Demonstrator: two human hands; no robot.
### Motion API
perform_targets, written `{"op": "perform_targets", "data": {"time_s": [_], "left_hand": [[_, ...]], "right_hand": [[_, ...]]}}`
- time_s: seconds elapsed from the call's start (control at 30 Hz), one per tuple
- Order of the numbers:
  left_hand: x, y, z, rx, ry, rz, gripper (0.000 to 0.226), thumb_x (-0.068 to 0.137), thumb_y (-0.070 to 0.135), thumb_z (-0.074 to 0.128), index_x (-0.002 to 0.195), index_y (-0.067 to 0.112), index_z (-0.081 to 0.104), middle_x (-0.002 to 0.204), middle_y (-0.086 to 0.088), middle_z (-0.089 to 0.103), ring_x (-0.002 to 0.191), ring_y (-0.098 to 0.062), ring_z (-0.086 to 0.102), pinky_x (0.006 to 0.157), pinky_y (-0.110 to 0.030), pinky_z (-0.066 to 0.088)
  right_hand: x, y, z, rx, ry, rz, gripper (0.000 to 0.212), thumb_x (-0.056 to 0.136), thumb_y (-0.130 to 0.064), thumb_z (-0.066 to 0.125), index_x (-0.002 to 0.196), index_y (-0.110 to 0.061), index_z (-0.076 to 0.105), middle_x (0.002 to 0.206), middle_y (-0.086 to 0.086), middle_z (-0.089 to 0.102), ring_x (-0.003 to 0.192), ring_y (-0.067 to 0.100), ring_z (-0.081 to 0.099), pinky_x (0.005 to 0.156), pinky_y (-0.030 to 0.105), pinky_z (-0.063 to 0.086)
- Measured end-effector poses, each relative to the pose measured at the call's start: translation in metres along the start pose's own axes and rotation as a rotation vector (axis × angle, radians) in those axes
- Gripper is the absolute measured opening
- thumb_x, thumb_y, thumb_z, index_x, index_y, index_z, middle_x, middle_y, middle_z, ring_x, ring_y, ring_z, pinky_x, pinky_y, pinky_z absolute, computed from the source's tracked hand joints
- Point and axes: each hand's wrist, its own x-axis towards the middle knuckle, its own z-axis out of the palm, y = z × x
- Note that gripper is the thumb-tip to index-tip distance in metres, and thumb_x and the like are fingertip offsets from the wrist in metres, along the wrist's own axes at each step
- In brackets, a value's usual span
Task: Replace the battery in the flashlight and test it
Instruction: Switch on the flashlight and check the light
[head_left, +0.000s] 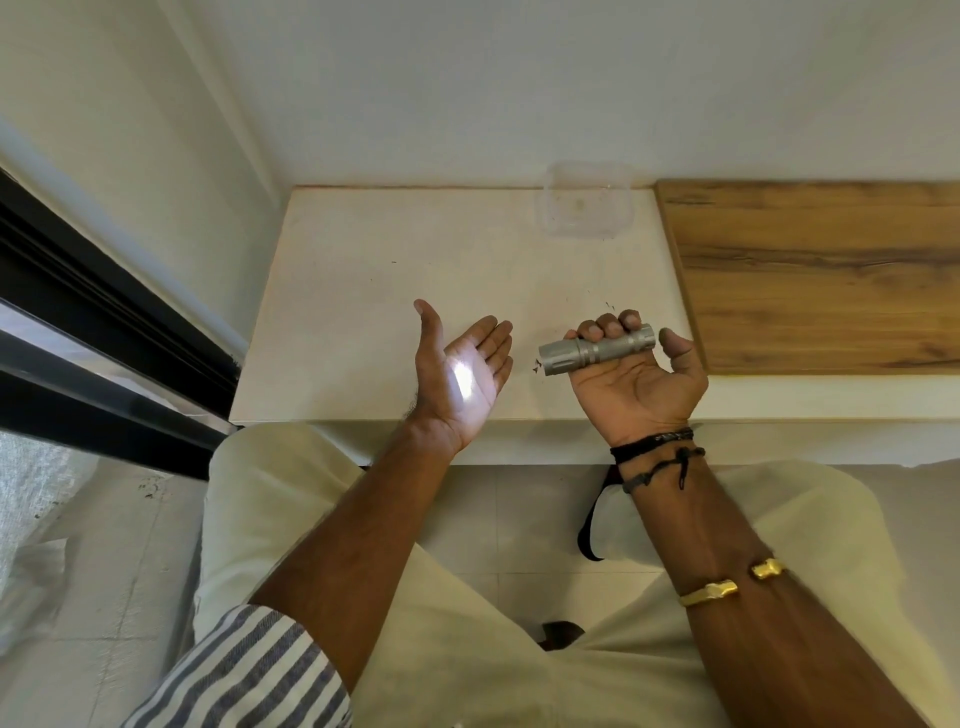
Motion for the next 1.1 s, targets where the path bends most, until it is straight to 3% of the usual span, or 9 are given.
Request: {"op": "perform_targets", "data": {"time_s": [0.17,0.27,0.37,0.43,0.47,0.6,0.7,0.9,1.1], "left_hand": [[0.001,0.0,0.0,0.006,0.018,0.014,0.11,0.081,0.087,0.023,0.155,0.005,0.017,0.162,-0.015,0.021,0.151,-0.027,0.017,0.124,-0.042,0.008],[0.003,0.004,-0.003,-0.01,0.094,0.054,0.107,0.083,0.085,0.022,0.154,0.004,0.021,0.161,-0.016,0.025,0.15,-0.028,0.02,0.124,-0.043,0.01],[0.004,0.007,-0.008,0.01,0.143,0.101,0.105,0.085,0.084,0.02,0.153,0.004,0.024,0.159,-0.016,0.03,0.148,-0.027,0.026,0.123,-0.042,0.015],[0.004,0.01,-0.01,0.019,0.158,0.114,0.105,0.085,0.084,0.019,0.152,0.004,0.026,0.158,-0.015,0.032,0.148,-0.026,0.028,0.123,-0.042,0.016],[0.004,0.011,-0.01,0.024,0.167,0.122,0.105,0.085,0.084,0.019,0.152,0.004,0.027,0.158,-0.015,0.033,0.147,-0.027,0.029,0.123,-0.042,0.017],[0.002,0.011,-0.008,0.044,0.185,0.152,0.102,0.087,0.082,0.017,0.152,0.004,0.028,0.157,-0.016,0.034,0.146,-0.028,0.031,0.122,-0.042,0.02],[0.001,0.01,-0.006,0.066,0.192,0.157,0.1,0.088,0.08,0.016,0.152,0.004,0.029,0.157,-0.016,0.034,0.146,-0.029,0.032,0.122,-0.043,0.02],[0.001,0.013,-0.006,0.054,0.191,0.14,0.101,0.087,0.081,0.018,0.151,0.005,0.031,0.157,-0.014,0.036,0.147,-0.025,0.03,0.123,-0.04,0.018],[0.002,0.009,-0.007,0.076,0.194,0.13,0.102,0.087,0.082,0.019,0.151,0.004,0.03,0.156,-0.015,0.036,0.146,-0.027,0.032,0.122,-0.041,0.02]], "right_hand": [[0.006,0.0,0.002,-0.215,0.04,0.007,0.014,0.086,-0.003,0.049,0.094,-0.011,0.057,0.084,0.006,0.055,0.077,0.023,0.056,0.107,0.046,0.041],[0.009,0.001,0.002,-0.707,0.077,-0.177,0.012,0.101,-0.002,0.051,0.103,-0.01,0.06,0.103,0.013,0.066,0.095,0.03,0.064,0.109,0.047,0.045],[0.01,0.0,0.003,-1.201,0.044,-0.443,0.008,0.098,-0.009,0.063,0.105,-0.009,0.061,0.125,0.014,0.069,0.093,0.034,0.062,0.089,0.042,0.056],[0.011,-0.001,0.003,-1.212,0.029,-0.558,0.016,0.092,-0.006,0.067,0.107,-0.006,0.061,0.127,0.015,0.067,0.095,0.024,0.067,0.081,0.027,0.056],[0.01,-0.002,0.002,-1.192,0.023,-0.608,0.018,0.09,-0.004,0.069,0.107,-0.005,0.062,0.127,0.015,0.067,0.104,0.017,0.068,0.086,0.024,0.055],[0.013,-0.003,0.002,-1.113,0.006,-0.704,0.023,0.089,0.003,0.07,0.105,-0.012,0.066,0.13,0.003,0.065,0.135,0.019,0.056,0.113,0.041,0.045],[0.014,-0.006,0.002,-1.031,0.006,-0.658,0.024,0.091,0.002,0.069,0.109,-0.012,0.066,0.129,0.008,0.066,0.131,0.024,0.059,0.107,0.05,0.05],[0.015,-0.007,0.0,-1.07,0.177,-0.599,0.014,0.089,-0.018,0.072,0.101,-0.022,0.066,0.113,0.024,0.069,0.1,0.026,0.069,0.073,0.033,0.058],[0.016,-0.009,-0.002,-1.055,0.243,-0.712,0.023,0.092,0.002,0.066,0.114,-0.004,0.065,0.114,0.006,0.07,0.115,0.021,0.066,0.103,0.051,0.052]]}}
